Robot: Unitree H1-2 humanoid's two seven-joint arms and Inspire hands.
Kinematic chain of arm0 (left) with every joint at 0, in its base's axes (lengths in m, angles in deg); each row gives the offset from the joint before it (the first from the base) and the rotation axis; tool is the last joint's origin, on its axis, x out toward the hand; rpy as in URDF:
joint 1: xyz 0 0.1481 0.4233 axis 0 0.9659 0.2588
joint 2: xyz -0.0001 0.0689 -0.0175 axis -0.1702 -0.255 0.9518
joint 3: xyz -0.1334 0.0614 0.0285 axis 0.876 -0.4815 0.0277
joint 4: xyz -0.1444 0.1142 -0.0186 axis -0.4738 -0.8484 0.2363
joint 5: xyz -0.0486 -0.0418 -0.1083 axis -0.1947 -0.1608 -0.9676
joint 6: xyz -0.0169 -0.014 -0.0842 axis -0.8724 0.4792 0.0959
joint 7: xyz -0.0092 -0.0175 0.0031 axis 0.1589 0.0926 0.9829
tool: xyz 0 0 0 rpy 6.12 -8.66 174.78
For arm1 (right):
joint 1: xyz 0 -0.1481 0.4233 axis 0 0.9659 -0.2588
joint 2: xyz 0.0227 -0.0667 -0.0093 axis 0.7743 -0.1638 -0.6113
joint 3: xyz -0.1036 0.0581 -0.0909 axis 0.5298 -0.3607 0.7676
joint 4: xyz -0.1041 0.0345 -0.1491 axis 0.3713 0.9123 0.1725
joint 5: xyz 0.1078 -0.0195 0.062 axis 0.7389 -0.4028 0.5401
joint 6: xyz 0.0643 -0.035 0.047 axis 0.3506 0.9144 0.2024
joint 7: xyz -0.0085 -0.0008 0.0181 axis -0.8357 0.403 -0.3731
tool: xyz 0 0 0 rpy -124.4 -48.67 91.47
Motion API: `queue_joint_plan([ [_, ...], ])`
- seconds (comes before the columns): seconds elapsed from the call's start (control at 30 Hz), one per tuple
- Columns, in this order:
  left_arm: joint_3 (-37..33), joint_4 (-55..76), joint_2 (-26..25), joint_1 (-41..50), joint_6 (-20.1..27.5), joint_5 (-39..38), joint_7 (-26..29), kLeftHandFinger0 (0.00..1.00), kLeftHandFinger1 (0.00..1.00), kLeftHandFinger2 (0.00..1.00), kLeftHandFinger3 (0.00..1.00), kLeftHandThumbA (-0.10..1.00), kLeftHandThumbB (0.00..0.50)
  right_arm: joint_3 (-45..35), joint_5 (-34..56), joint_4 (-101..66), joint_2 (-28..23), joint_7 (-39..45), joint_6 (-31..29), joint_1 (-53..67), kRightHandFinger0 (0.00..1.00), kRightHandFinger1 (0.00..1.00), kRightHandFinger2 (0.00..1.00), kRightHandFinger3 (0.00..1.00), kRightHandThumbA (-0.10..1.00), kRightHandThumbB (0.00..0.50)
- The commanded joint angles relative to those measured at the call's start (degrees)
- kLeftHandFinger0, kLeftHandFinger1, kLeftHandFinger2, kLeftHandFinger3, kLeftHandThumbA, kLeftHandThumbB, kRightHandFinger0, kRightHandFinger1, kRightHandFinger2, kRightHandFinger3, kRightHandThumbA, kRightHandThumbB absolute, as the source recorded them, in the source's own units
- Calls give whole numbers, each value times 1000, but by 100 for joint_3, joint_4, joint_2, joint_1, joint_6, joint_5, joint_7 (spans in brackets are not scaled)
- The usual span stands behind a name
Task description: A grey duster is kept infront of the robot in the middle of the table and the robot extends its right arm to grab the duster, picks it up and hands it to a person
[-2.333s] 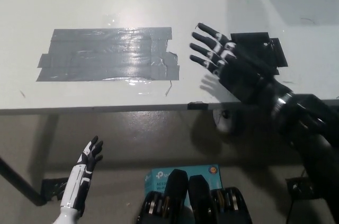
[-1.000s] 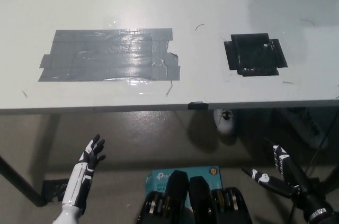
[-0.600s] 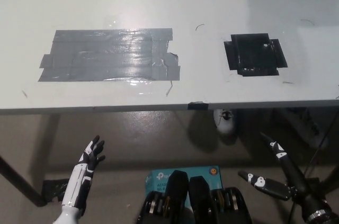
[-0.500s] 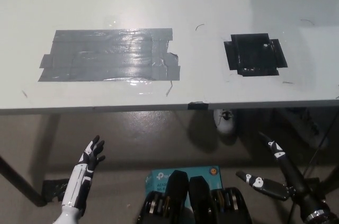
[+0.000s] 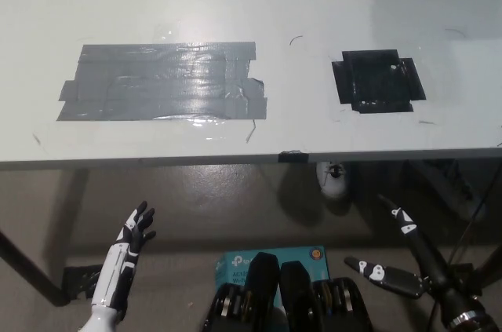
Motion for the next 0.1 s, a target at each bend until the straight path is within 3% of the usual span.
queue_joint_plan([
  [0.0, 13, 29, -46, -28, 129, -66, 29, 942, 1000, 1000, 1000, 995, 314, -125, -142, -69, 21, 58, -277, -20, 1000, 1000, 1000, 1000, 954, 449],
  [0.07, 10, 22, -47, -29, 126, -55, 32, 942, 1000, 1000, 1000, 995, 313, -130, -149, -64, 24, 73, -285, -20, 1000, 1000, 1000, 1000, 958, 443],
])
